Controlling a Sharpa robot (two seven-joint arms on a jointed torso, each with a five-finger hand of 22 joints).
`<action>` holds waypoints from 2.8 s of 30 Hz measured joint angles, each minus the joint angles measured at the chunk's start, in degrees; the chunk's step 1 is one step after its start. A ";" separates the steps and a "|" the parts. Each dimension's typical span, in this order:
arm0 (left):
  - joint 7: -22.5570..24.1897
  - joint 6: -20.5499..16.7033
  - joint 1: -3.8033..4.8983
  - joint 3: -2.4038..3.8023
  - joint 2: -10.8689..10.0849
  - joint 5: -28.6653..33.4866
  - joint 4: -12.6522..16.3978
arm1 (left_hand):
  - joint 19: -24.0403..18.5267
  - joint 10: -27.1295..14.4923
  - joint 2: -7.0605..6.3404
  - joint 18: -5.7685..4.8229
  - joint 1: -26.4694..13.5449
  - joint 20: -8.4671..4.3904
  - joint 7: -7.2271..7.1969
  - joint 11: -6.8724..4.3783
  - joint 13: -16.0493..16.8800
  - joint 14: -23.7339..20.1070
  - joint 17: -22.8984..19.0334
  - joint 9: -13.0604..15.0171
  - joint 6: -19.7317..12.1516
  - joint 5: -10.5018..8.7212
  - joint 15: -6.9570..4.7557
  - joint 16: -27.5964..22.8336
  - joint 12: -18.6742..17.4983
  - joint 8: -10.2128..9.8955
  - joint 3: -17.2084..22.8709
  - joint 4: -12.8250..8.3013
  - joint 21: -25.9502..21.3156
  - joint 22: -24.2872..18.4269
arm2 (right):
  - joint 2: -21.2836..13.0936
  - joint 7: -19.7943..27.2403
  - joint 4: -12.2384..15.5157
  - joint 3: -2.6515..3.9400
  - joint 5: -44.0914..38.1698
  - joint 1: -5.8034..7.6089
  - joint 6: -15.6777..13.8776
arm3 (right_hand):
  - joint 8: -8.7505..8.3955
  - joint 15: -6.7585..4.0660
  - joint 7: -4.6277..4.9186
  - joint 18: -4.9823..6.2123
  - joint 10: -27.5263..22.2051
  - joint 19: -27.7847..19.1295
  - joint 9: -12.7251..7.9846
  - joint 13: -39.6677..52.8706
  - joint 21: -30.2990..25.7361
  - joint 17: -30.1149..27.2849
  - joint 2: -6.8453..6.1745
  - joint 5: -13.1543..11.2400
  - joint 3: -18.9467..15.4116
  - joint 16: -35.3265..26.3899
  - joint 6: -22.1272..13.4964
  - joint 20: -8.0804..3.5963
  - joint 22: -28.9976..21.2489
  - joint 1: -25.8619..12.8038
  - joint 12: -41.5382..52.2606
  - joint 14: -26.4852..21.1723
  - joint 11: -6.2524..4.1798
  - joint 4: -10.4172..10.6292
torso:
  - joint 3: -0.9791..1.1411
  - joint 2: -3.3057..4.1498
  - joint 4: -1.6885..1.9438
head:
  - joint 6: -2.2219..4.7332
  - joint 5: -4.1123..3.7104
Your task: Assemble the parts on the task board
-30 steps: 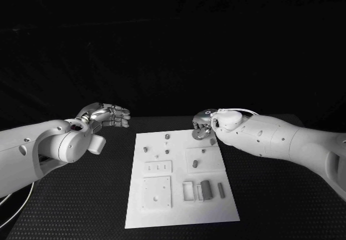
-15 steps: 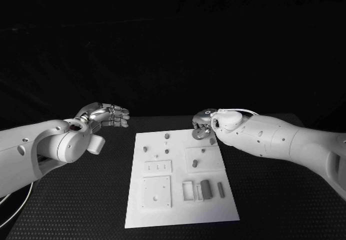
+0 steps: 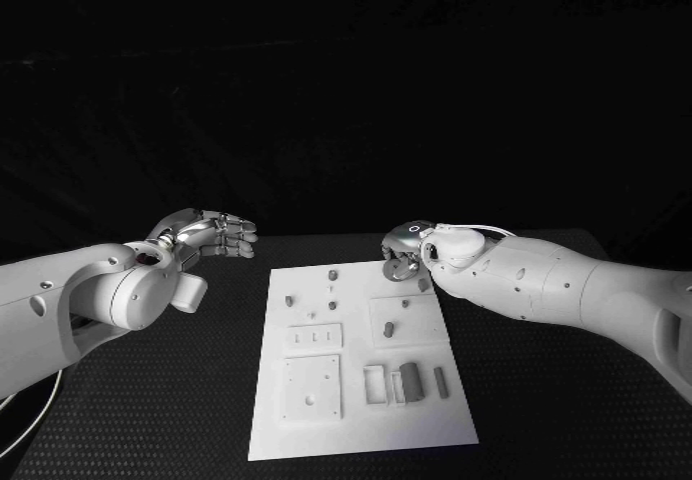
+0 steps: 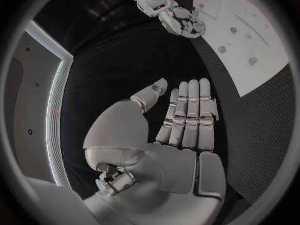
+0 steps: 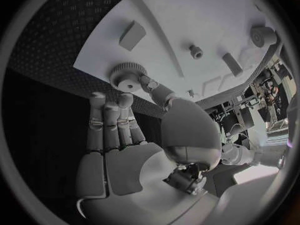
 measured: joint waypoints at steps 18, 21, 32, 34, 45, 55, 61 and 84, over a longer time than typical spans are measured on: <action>0.02 0.00 0.00 0.00 -0.13 -0.03 -0.11 | 0.00 0.00 0.00 -0.01 0.00 0.00 0.00 0.00 0.12 0.00 0.07 0.00 0.00 0.00 0.00 -0.22 -0.21 0.00 0.00 0.00 0.00 0.05 | -1.14 -1.45 1.13 -0.01 -0.30 -0.02 -0.38 | -1.50 0.53 -0.01 -0.36 0.00 0.00 -0.60 -2.16 0.00 0.04 -2.12 0.00 0.70 0.00 0.01 0.01 0.00 -2.26 1.39 -0.52 0.00 2.63 | -0.03 -0.02 0.03 | 0.44 0.07; 0.02 0.00 -0.01 0.00 -0.08 -0.03 -0.23 | 0.00 0.00 0.00 -0.01 0.00 0.00 0.00 0.00 0.12 0.00 0.11 0.05 0.00 0.00 0.00 -0.22 -0.21 0.00 0.00 0.00 0.00 0.10 | -1.35 -1.76 1.45 -0.01 -0.31 -0.02 -0.49 | -1.50 0.53 -0.01 -0.13 0.00 0.00 -0.60 -2.25 0.00 0.04 -2.12 0.00 0.86 0.00 0.01 0.01 0.00 -2.26 1.39 -0.52 0.00 2.79 | -0.03 -0.03 0.03 | 0.47 0.15; 0.03 0.02 -0.04 -0.01 -0.01 -0.04 -0.45 | 0.00 0.00 0.00 -0.01 0.00 0.00 0.00 0.00 0.32 0.00 0.17 0.04 0.00 0.00 0.00 -0.22 -0.45 -0.22 -0.16 0.16 -0.22 0.15 | -1.54 -1.78 1.37 0.01 0.40 -0.19 -0.10 | -1.50 0.54 -0.02 0.09 -0.01 -0.01 -0.66 -3.16 0.00 0.19 -0.48 0.00 0.86 -0.01 0.02 0.01 -0.01 -2.78 2.44 -0.51 -0.01 4.05 | -0.02 -0.03 0.01 | 0.48 0.35; 0.03 0.03 -0.05 -0.01 -0.01 -0.04 -0.47 | 0.00 0.00 0.00 -0.01 0.00 0.00 0.00 0.00 0.33 0.00 0.17 0.07 0.00 0.00 0.00 -0.22 -0.45 -0.22 -0.16 0.16 -0.22 0.15 | -1.47 -1.68 1.26 0.01 0.58 -0.19 0.27 | -1.50 0.54 -0.02 0.09 -0.01 -0.04 -0.66 -3.43 0.00 0.19 0.75 0.00 0.86 0.00 0.02 -0.01 -0.01 -2.78 2.45 -0.50 -0.01 4.05 | -0.01 -0.02 0.01 | 0.48 0.35; 0.03 0.09 -0.08 -0.01 -0.01 -0.05 -0.57 | 0.00 0.00 0.14 -0.01 -0.14 0.00 0.00 0.00 0.38 0.00 0.22 0.09 0.00 0.00 0.00 -0.22 -0.45 -0.22 -0.16 0.16 -0.22 0.20 | -1.49 -1.09 0.74 0.29 1.55 0.09 2.47 | -1.71 0.73 -0.04 0.51 -0.62 -1.56 -1.09 -5.18 0.01 0.42 8.41 -0.01 0.25 -0.03 0.01 0.44 -0.01 -3.55 3.57 -1.21 -0.19 1.81 | -0.02 -0.02 0.05 | 0.38 0.13; -0.01 0.18 -0.09 -0.01 -0.04 -0.05 -0.42 | 0.00 0.00 0.21 -0.01 -0.21 0.00 0.00 0.00 0.44 0.00 0.22 0.08 0.00 0.00 0.00 -0.34 -0.45 -0.22 -0.16 0.16 -0.22 0.20 | -1.52 -0.84 0.62 0.39 2.16 0.15 2.96 | -3.21 1.42 0.80 0.56 -1.05 -1.88 -2.15 -6.47 0.01 0.42 5.51 0.00 0.39 -0.67 -0.84 0.62 -0.01 -3.29 4.40 -2.06 0.02 0.08 | -0.02 -0.01 0.02 | 0.38 -0.13; -0.02 0.19 -0.09 -0.01 -0.07 -0.05 -0.46 | 0.00 0.00 0.21 -0.02 -0.21 0.00 0.00 0.00 0.47 0.00 0.27 0.08 0.00 0.00 0.00 -0.44 -0.67 -0.22 -0.16 0.16 -0.22 0.19 | -1.64 -0.86 0.72 0.37 2.25 0.13 2.96 | -4.04 1.66 2.12 0.49 -2.03 -2.09 -2.96 -7.14 -0.32 0.34 2.46 0.00 0.55 -0.68 -2.17 0.82 -0.01 -1.87 4.88 -2.33 0.40 -0.07 | -0.03 -0.01 0.04 | 0.38 -0.16; -0.04 0.24 -0.09 -0.02 -0.24 -0.05 -0.39 | 0.00 0.00 0.21 -0.02 -0.21 0.00 0.00 0.00 0.70 0.00 0.37 0.18 0.00 0.00 0.00 -0.44 -0.88 -0.22 -0.16 0.16 -0.45 0.31 | -1.76 -0.83 0.98 0.58 2.84 0.35 4.54 | -1.75 1.41 1.69 0.04 -2.55 -2.50 -2.36 -9.05 0.00 0.54 7.86 0.00 0.23 -0.67 -1.75 0.84 -0.01 2.66 6.54 -2.02 0.76 -0.87 | -0.01 -0.01 0.03 | 0.16 -0.38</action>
